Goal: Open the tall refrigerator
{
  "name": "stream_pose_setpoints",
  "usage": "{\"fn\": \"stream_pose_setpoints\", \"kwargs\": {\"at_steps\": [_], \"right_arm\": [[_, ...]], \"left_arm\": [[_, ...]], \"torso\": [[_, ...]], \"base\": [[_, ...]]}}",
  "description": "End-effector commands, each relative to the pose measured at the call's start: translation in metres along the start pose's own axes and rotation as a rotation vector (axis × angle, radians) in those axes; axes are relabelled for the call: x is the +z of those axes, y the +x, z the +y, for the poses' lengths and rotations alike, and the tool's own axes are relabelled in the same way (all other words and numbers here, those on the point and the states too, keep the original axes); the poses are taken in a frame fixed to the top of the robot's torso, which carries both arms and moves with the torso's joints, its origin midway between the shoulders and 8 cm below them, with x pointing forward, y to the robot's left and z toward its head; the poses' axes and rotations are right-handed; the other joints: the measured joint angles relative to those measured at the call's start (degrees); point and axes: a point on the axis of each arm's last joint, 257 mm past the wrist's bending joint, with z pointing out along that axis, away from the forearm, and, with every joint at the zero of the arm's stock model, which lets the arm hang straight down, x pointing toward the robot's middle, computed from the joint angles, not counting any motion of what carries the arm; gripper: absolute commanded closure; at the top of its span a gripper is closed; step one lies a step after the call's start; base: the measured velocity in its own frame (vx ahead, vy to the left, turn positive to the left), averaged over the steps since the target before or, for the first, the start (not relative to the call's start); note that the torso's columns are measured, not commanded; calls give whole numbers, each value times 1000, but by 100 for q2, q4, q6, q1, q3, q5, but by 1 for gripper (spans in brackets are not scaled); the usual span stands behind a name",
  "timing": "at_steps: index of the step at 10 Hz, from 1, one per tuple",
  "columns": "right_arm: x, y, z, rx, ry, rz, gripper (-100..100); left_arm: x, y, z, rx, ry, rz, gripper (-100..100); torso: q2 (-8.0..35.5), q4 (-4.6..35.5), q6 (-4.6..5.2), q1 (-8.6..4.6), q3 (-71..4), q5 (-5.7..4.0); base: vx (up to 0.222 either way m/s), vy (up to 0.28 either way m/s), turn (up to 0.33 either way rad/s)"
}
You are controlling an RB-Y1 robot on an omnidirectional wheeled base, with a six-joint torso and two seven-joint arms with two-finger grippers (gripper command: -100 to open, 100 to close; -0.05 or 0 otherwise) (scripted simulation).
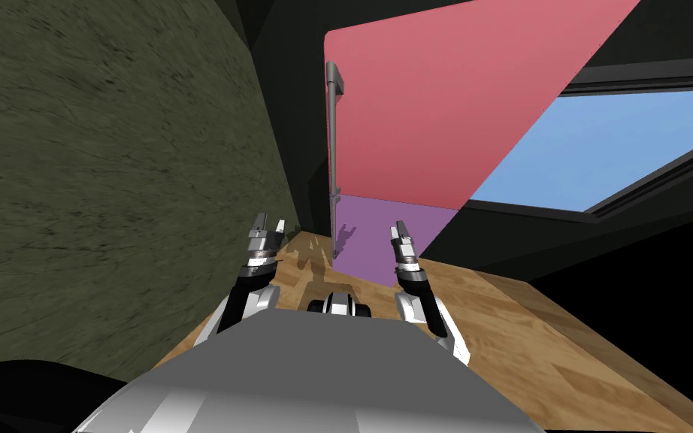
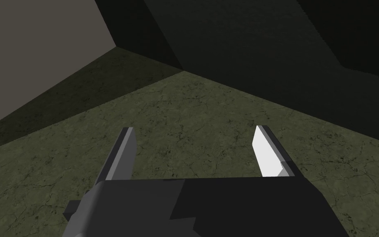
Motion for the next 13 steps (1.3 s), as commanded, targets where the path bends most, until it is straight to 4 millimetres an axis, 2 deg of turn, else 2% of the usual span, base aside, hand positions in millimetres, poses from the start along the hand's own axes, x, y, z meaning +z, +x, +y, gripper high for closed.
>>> {"fn": "stream_pose_setpoints", "kwargs": {"at_steps": [1, 6, 7, 9, 10, 11, 13], "right_arm": [[10, 24, -14, -88, 3, 89, -100], [28, 63, -50, -313, -3, 266, -100], [29, 63, -49, -313, -7, 266, -100], [35, 75, -69, -423, -7, 337, -100], [39, 79, -79, -483, -7, 371, -100], [41, 79, -77, -484, -14, 369, -100], [48, 83, -101, -613, -13, 436, -100]], "left_arm": [[0, 0, 0, 0, 0, 0, 0], [0, 0, 0, 0, 0, 0, 0], [0, 0, 0, 0, 0, 0, 0], [0, 0, 0, 0, 0, 0, 0], [0, 0, 0, 0, 0, 0, 0], [0, 0, 0, 0, 0, 0, 0], [0, 0, 0, 0, 0, 0, 0]], "torso": [[8, 2, 0, 3, 4, 2], [3, 0, 0, -3, 2, -1], [13, 3, 0, -1, 7, 0], [-6, -2, 1, -39, -4, -12], [-6, -2, 0, -4, -4, -3], [10, 2, 0, 13, 5, 5], [1, 0, 1, -24, 1, -7]], "base": [[-18, 182, -48], [-3, 205, -51], [-9, 141, -22], [18, 138, -41], [-26, 213, -60], [-14, 151, -32], [2, 138, -46]]}}
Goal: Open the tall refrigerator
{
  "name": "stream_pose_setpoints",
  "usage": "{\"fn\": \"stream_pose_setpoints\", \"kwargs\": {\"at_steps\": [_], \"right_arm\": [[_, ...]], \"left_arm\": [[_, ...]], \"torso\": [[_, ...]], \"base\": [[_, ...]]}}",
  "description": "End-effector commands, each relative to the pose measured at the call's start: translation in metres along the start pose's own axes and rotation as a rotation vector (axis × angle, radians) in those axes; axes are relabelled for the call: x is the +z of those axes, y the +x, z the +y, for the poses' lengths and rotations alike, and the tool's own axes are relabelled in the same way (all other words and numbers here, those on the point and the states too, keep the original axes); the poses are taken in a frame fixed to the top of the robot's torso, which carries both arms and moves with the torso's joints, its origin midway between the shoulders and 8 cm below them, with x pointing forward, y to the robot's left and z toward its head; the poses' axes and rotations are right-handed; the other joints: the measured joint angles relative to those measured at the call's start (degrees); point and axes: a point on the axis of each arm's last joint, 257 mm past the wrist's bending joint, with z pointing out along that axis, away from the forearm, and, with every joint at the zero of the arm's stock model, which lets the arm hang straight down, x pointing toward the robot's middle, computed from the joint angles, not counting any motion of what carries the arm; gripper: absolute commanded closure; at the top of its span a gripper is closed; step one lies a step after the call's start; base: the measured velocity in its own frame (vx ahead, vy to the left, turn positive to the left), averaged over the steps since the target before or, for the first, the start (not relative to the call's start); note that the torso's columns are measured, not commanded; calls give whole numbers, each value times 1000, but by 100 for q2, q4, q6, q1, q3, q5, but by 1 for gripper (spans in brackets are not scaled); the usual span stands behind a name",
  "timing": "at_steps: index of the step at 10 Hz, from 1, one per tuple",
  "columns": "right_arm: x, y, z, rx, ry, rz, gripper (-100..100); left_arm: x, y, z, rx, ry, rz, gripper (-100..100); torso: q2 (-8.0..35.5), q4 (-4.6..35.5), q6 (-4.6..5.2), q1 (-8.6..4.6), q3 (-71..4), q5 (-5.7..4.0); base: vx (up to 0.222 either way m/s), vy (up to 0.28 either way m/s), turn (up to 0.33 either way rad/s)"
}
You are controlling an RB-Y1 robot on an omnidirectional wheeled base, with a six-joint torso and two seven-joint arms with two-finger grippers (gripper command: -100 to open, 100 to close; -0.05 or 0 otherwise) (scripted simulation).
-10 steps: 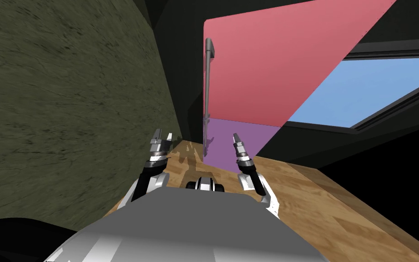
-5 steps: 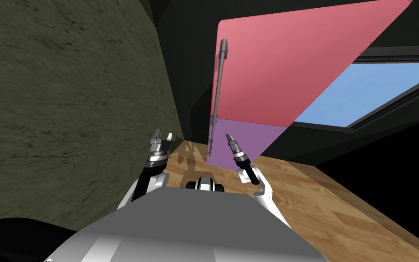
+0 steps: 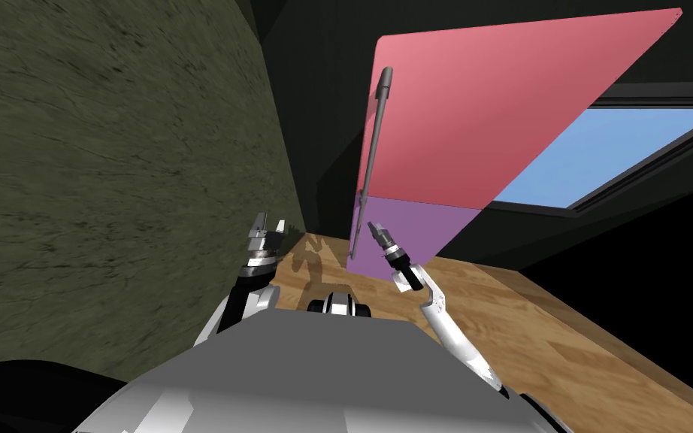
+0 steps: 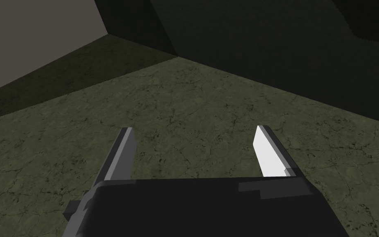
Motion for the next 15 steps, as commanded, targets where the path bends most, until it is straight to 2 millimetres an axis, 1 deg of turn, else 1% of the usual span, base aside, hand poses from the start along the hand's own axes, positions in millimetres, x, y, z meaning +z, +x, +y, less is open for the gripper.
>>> {"fn": "stream_pose_setpoints", "kwargs": {"at_steps": [1, 2, 4, 5, 6, 7, 8, 9, 10, 12, 13, 14, 15], "right_arm": [[12, 13, -25, -165, 12, 84, -100], [14, 12, -26, -168, 12, 84, -100], [24, 16, -49, -305, 25, 142, -100], [24, 16, -53, -310, 31, 147, -100], [28, 15, -69, -383, 43, 177, -100], [34, 11, -80, -457, 48, 198, -100], [32, 13, -85, -457, 58, 205, -100], [37, 7, -100, -532, 70, 228, -100], [36, 8, -102, -532, 75, 231, -100], [44, -8, -133, -679, 106, 273, -100], [42, -8, -137, -679, 114, 278, -100], [47, -19, -148, -751, 124, 292, -100], [45, -18, -154, -751, 135, 299, -100]], "left_arm": [[0, 0, 0, 0, 0, 0, 0], [0, 0, 0, 0, 0, 0, 0], [0, 0, 0, 0, 0, 0, 0], [0, 0, 0, 0, 0, 0, 0], [0, 0, 0, 0, 0, 0, 0], [0, 0, 0, 0, 0, 0, 0], [0, 0, 0, 0, 0, 0, 0], [0, 0, 0, 0, 0, 0, 0], [0, 0, 0, 0, 0, 0, 0], [0, 0, 0, 0, 0, 0, 0], [0, 0, 0, 0, 0, 0, 0], [0, 0, 0, 0, 0, 0, 0], [0, 0, 0, 0, 0, 0, 0]], "torso": [[-1, -1, 0, 9, -2, 2], [5, 1, -1, 30, 2, 8], [-2, -1, 0, 9, -1, 2], [5, 1, 0, 17, 2, 5], [7, 2, 0, 5, 4, 2], [1, 1, 0, 0, 0, 0], [-4, -1, 0, 20, -2, 5], [-2, -1, 0, 16, -1, 6], [-1, 0, -1, 16, -1, 5], [8, 2, 0, 12, 4, 3], [9, 3, 0, 26, 5, 7], [1, 1, -1, 16, 1, 6], [-5, -1, 0, 3, -4, 2]], "base": [[-19, 201, -41], [-13, 154, -32], [-12, 163, -50], [-26, 135, -23], [-12, 107, -31], [-3, 154, -48], [-2, 139, -28], [-1, 138, -40], [-4, 122, -18], [-29, 146, -43], [-12, 143, -24], [2, 111, -29], [-7, 83, -19]]}}
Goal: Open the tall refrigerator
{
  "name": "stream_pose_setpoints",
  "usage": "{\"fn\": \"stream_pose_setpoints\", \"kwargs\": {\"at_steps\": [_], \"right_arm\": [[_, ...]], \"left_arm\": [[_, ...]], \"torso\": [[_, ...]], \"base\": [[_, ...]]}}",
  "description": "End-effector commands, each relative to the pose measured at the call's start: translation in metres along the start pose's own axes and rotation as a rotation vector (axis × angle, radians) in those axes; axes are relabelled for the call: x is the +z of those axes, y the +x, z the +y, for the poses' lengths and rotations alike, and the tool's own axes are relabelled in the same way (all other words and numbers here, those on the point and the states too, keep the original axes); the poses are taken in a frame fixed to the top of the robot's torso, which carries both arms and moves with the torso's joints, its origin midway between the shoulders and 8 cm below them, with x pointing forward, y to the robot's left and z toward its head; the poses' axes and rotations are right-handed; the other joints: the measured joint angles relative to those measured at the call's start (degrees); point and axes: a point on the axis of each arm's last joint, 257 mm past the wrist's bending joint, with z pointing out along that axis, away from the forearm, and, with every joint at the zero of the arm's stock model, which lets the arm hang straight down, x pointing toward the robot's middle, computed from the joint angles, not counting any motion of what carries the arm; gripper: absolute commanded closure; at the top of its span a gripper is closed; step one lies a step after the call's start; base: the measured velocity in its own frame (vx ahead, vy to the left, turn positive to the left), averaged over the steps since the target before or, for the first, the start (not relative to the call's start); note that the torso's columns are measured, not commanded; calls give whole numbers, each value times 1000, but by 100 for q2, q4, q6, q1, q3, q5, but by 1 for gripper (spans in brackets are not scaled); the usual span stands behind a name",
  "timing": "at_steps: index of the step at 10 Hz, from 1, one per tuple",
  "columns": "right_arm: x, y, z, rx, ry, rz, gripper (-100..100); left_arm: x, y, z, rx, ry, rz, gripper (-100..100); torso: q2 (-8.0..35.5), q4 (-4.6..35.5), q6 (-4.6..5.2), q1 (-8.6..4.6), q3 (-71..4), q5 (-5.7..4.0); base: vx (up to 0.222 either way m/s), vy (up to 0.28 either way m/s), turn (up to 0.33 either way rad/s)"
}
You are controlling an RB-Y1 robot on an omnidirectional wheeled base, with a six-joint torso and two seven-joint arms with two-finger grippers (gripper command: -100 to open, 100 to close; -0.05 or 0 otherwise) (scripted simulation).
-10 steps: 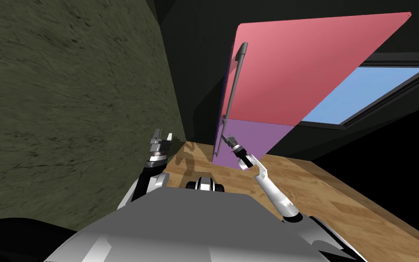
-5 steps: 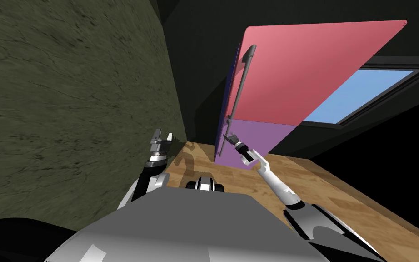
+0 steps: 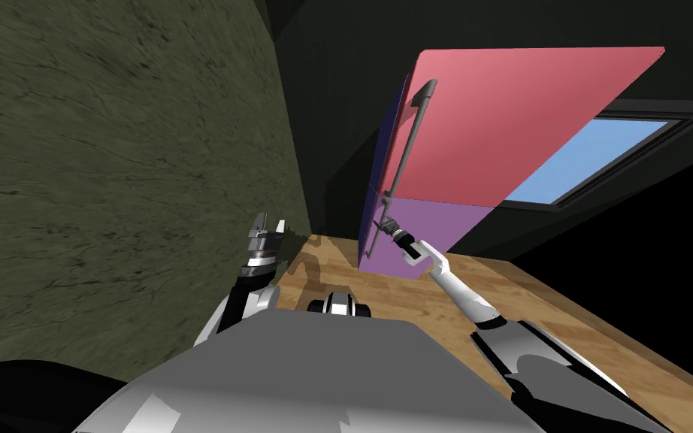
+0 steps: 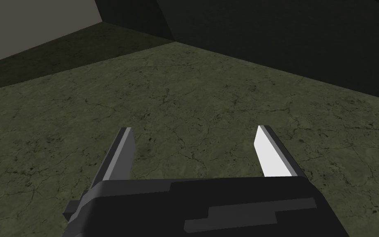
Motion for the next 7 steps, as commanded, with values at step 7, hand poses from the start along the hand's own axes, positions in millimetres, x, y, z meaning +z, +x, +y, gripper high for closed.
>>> {"fn": "stream_pose_setpoints", "kwargs": {"at_steps": [7], "right_arm": [[7, -9, -130, -386, 166, 136, -100]], "left_arm": [[0, 0, 0, 0, 0, 0, 0]], "torso": [[4, 2, -6, 27, 2, 8]], "base": [[-16, 135, -37]]}}
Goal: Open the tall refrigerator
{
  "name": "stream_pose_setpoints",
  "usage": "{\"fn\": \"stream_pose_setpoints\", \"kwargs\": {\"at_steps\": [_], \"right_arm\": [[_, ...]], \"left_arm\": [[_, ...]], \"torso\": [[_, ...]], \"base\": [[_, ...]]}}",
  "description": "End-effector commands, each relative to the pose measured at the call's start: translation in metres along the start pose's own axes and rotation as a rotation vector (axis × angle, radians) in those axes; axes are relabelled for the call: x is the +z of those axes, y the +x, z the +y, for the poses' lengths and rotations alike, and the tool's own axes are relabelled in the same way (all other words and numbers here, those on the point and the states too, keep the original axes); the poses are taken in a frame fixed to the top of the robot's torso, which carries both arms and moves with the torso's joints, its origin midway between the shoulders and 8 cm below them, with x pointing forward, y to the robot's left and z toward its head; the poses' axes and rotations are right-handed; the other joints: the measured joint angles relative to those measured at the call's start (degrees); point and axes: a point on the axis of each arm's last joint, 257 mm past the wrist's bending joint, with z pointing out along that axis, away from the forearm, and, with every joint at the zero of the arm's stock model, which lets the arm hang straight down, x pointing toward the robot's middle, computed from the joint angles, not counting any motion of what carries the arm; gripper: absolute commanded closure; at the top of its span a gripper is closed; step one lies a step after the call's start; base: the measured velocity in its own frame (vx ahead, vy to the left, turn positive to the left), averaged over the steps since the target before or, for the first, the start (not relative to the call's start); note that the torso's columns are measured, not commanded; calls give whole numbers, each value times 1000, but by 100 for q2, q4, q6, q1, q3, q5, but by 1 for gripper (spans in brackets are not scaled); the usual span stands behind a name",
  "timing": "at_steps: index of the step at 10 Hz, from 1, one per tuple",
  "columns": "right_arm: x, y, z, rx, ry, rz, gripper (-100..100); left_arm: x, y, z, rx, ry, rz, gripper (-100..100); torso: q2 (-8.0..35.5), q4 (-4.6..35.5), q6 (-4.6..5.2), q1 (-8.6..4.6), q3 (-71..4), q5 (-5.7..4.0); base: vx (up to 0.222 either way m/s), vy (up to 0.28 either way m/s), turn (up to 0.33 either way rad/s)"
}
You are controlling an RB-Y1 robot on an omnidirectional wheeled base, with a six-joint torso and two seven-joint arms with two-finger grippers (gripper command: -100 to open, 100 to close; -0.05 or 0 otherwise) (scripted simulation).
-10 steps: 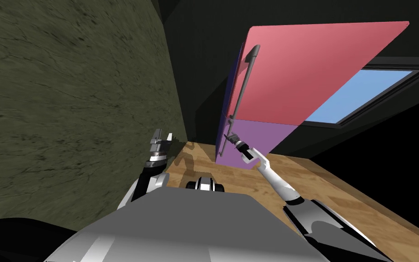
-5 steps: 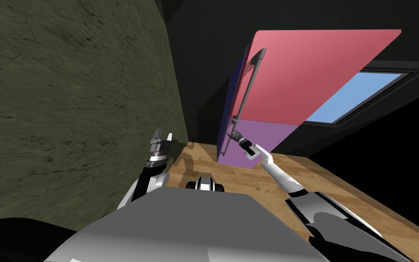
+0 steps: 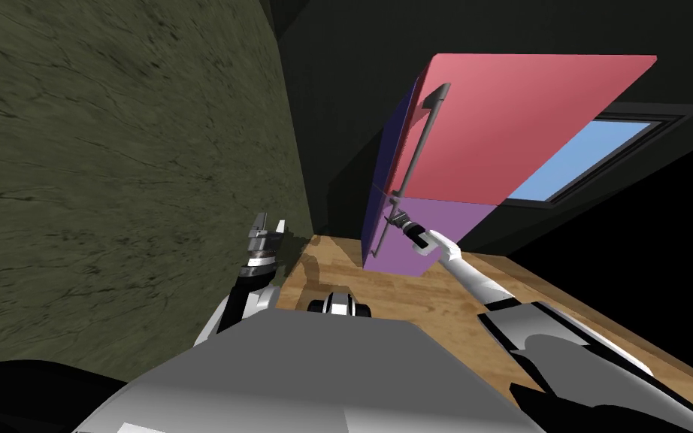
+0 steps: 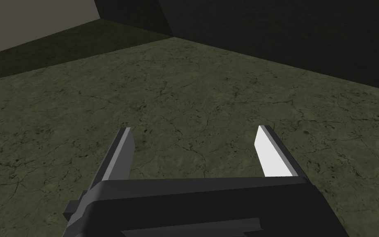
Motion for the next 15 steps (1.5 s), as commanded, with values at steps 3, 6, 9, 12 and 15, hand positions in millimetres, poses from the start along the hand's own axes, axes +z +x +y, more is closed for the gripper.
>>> {"fn": "stream_pose_setpoints", "kwargs": {"at_steps": [3, 6, 9, 12, 15], "right_arm": [[4, 3, -60, -162, 83, 55, -100], [4, 1, -89, -229, 120, 78, -100], [0, 0, -100, -238, 132, 88, 100], [6, -27, -66, -237, 45, 14, 100], [9, -50, -27, -230, -53, -57, 100]], "left_arm": [[0, 0, 0, 0, 0, 0, 0], [0, 0, 0, 0, 0, 0, 0], [0, 0, 0, 0, 0, 0, 0], [0, 0, 0, 0, 0, 0, 0], [0, 0, 0, 1, 0, 0, 0]], "torso": [[13, 9, -2, -18, 9, -2], [4, 0, 4, 3, 3, 1], [-10, -9, -2, -27, -8, -10], [41, -11, 8, -54, 29, -30], [-19, -14, 13, -40, -12, -16]], "base": [[-15, 77, -16], [-12, 118, -29], [49, 10, 20], [-201, -202, 9], [-230, -253, -7]]}}
